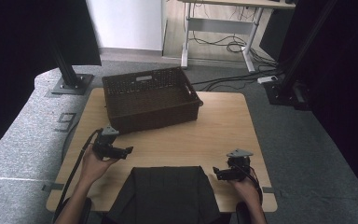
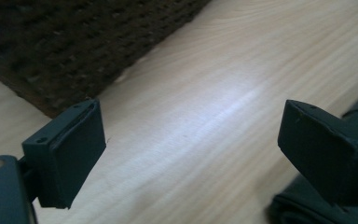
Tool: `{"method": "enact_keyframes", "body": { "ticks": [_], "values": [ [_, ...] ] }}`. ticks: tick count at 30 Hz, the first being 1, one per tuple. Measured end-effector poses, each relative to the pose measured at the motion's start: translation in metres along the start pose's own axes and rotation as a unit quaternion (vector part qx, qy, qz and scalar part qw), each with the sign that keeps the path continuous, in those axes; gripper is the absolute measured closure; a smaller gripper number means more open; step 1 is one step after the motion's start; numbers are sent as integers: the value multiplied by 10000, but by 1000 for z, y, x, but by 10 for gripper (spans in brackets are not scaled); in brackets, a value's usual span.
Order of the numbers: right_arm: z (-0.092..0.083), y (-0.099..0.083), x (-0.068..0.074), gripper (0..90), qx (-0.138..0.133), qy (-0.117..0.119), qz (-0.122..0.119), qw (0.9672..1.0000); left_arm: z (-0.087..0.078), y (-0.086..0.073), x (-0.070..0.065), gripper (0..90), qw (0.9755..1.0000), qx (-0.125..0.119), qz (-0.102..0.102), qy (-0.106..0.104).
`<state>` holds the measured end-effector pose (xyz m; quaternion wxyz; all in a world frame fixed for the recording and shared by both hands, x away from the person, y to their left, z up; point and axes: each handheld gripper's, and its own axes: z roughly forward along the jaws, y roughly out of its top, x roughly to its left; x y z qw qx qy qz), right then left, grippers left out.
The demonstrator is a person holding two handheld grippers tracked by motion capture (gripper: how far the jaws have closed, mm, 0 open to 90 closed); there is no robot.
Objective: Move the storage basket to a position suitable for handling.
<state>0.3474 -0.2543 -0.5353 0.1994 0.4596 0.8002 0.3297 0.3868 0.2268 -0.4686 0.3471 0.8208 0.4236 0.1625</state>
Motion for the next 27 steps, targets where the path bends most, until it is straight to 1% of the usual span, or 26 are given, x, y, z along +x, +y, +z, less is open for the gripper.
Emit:
{"method": "enact_keyframes", "body": {
  "ticks": [2,4,6,9,12,14,15,17,19,24,27],
  "values": [
    [2,-2,-3,0,6,-13,20,10000,0,5,4,76,10000,10,-48,-6],
    [3,-4,-6,0,19,-53,8,10000,-1,11,8,76,10000,34,-31,81],
    [4,-6,-8,0,56,-63,52,10000,-2,16,11,78,9999,36,-31,147],
    [6,-9,-12,0,90,-113,58,9999,-4,25,14,79,9995,90,29,316],
    [7,-13,-15,0,101,-122,109,9998,-6,33,19,80,9992,118,16,392],
    [8,-15,-17,0,117,-124,114,9998,-7,38,24,90,9992,66,-50,380],
    [9,-16,-18,0,138,-118,124,9998,-8,41,26,106,9991,47,-91,410],
    [10,-19,-20,0,65,-62,174,9998,-9,47,30,119,9987,58,-115,488],
    [11,-21,-22,0,-29,-38,222,9997,-10,52,34,125,9986,38,-176,492],
    [11,-21,-23,0,-46,-25,201,9998,-14,66,48,141,9979,-27,-317,565],
    [11,-21,-22,0,-44,-21,198,9998,-15,73,58,149,9970,-27,-378,677]
  ]
}}
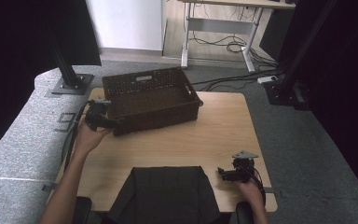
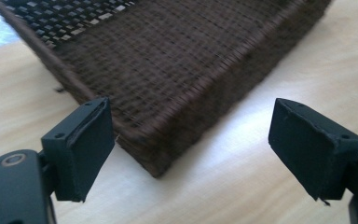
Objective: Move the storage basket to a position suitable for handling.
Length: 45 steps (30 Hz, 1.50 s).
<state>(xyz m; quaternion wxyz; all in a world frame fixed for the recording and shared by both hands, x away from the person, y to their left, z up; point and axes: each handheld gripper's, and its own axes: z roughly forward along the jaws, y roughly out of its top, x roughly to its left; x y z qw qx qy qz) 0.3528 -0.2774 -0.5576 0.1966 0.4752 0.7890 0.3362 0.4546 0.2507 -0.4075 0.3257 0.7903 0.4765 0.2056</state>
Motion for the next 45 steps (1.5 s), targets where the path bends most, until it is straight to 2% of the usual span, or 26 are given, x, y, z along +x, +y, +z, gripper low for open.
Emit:
{"method": "enact_keyframes", "body": {
  "ticks": [5,9,12,16,21,23,28,31,36,42,45],
  "values": [
    [0,0,1,0,-7,57,-69,10000,3,12,12,195,9998,76,22,204],
    [0,0,1,0,0,82,-94,9999,7,17,21,268,9993,75,-30,363],
    [0,0,1,0,1,82,-93,9999,12,18,28,325,9992,82,-117,361],
    [0,0,2,0,-1,80,-92,9999,20,16,35,361,9985,252,-189,456],
    [0,0,2,0,-4,114,-107,9999,28,12,37,391,9980,344,-224,471],
    [0,0,2,0,-5,114,-116,9999,32,11,36,401,9972,414,-223,585],
    [0,0,2,0,-6,116,-117,9999,40,7,39,421,9962,528,-390,566],
    [0,0,2,0,-6,116,-117,9999,44,5,39,456,9955,576,-381,645],
    [0,0,2,0,-6,116,-118,9999,46,3,39,581,9961,499,-526,495],
    [0,0,2,0,-6,116,-117,9999,45,1,41,636,9955,470,-729,371],
    [0,0,2,0,-6,116,-117,9999,45,1,40,646,9953,481,-742,394]
  ]
}}
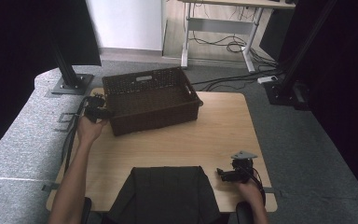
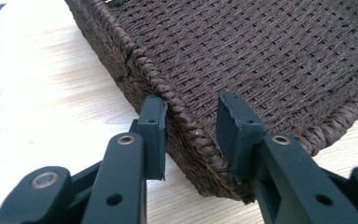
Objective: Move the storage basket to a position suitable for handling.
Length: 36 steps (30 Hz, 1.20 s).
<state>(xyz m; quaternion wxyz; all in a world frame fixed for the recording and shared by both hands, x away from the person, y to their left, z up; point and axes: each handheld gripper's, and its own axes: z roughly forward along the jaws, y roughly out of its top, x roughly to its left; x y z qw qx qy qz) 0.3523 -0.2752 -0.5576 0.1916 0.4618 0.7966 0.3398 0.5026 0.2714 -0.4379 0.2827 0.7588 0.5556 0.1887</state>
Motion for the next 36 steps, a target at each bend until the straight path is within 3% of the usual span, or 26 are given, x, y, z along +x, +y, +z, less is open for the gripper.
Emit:
{"method": "enact_keyframes", "body": {
  "ticks": [6,20,30,36],
  "values": [
    [0,0,0,0,0,0,-1,10000,0,0,-1,660,10000,38,46,24],
    [0,0,0,0,1,1,-1,10000,-2,-5,-6,711,9996,-23,222,-163],
    [0,0,0,0,2,1,1,10000,-4,-12,-14,722,9990,-126,291,-314],
    [0,0,0,0,3,0,2,10000,-7,-14,-22,721,9983,-80,448,-365]
  ]
}}
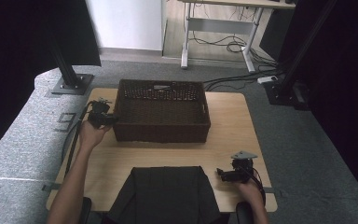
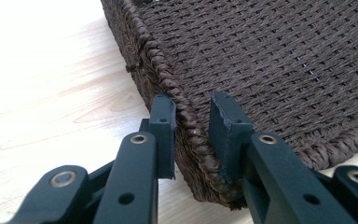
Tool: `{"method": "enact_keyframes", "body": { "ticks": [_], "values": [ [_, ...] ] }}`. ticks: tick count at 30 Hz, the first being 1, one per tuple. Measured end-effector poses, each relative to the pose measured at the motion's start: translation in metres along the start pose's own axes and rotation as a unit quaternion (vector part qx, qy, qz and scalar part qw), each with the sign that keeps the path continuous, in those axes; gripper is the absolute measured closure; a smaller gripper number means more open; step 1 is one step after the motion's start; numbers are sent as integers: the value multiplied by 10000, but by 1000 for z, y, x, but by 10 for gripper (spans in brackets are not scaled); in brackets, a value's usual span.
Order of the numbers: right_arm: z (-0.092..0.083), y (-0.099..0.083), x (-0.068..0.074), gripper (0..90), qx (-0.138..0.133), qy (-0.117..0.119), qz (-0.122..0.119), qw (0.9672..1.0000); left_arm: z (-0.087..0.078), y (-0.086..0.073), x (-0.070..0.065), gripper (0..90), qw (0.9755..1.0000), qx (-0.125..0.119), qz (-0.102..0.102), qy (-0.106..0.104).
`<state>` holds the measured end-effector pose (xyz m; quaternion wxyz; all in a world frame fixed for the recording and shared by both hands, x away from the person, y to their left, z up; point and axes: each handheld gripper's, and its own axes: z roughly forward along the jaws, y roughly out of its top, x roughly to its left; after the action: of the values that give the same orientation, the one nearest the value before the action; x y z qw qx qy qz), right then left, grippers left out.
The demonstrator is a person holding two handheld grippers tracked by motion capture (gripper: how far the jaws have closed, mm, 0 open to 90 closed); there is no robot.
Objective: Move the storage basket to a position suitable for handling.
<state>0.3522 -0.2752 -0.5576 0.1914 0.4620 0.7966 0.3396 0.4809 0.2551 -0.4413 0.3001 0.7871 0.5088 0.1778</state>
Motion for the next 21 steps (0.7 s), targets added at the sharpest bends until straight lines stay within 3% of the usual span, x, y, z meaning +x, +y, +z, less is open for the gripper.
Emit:
{"method": "enact_keyframes", "body": {
  "ticks": [6,12,21],
  "values": [
    [0,0,0,0,-1,0,-4,10000,-3,-7,-7,722,9997,-104,-63,-233],
    [0,0,0,0,1,0,-1,10000,-7,-10,-17,722,9998,-22,119,-187],
    [0,0,0,0,0,0,-1,10000,-17,-25,-33,721,9997,-92,212,-90]
  ]
}}
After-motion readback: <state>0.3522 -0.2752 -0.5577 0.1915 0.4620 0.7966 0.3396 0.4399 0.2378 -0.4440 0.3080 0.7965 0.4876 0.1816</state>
